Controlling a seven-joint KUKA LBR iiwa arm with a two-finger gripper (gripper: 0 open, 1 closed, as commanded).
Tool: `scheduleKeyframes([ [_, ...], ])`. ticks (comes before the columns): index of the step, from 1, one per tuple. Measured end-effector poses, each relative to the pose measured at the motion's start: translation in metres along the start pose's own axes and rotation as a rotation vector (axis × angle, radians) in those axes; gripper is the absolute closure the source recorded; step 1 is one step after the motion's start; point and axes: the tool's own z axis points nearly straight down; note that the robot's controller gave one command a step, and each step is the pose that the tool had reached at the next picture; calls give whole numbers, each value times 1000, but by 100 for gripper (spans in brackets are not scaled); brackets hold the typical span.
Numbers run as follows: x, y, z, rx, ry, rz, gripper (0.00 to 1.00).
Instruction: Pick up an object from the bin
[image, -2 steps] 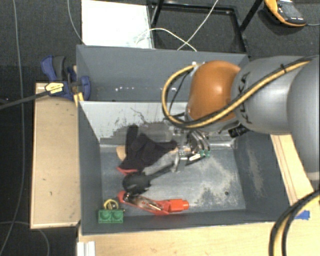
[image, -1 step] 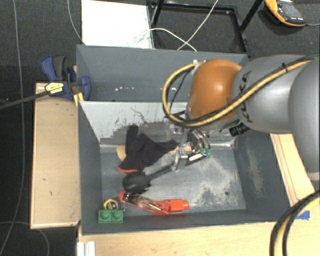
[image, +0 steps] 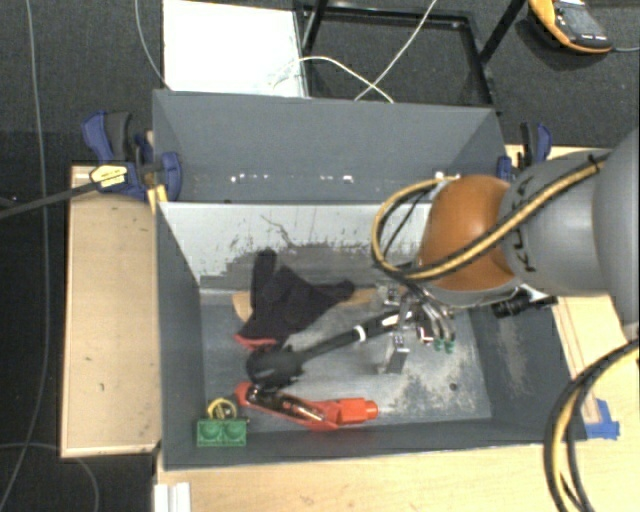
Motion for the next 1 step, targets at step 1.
scheduleKeyframes([
  [1,-22,-19,-50,-4,-20,-190,0],
])
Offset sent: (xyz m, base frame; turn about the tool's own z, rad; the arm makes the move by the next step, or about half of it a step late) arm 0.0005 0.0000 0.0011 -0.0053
